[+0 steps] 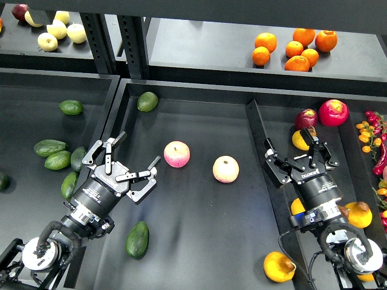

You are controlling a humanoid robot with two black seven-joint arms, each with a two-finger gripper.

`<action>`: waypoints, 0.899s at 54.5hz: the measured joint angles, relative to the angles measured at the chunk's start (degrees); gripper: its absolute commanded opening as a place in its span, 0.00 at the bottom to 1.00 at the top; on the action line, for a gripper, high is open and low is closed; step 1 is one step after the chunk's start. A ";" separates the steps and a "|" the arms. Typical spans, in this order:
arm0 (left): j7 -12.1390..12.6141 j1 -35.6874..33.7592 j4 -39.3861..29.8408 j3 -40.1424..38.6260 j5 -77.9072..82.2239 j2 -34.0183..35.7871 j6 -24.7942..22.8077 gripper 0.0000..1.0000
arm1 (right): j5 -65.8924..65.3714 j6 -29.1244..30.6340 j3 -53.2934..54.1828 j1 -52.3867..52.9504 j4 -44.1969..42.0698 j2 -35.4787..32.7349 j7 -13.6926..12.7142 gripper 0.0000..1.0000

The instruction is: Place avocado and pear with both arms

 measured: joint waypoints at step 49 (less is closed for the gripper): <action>1.52 -4.67 1.10 1.04 9.23 0.00 0.00 1.00 | 0.00 0.53 2.24 -1.50 -0.01 0.00 -0.01 1.00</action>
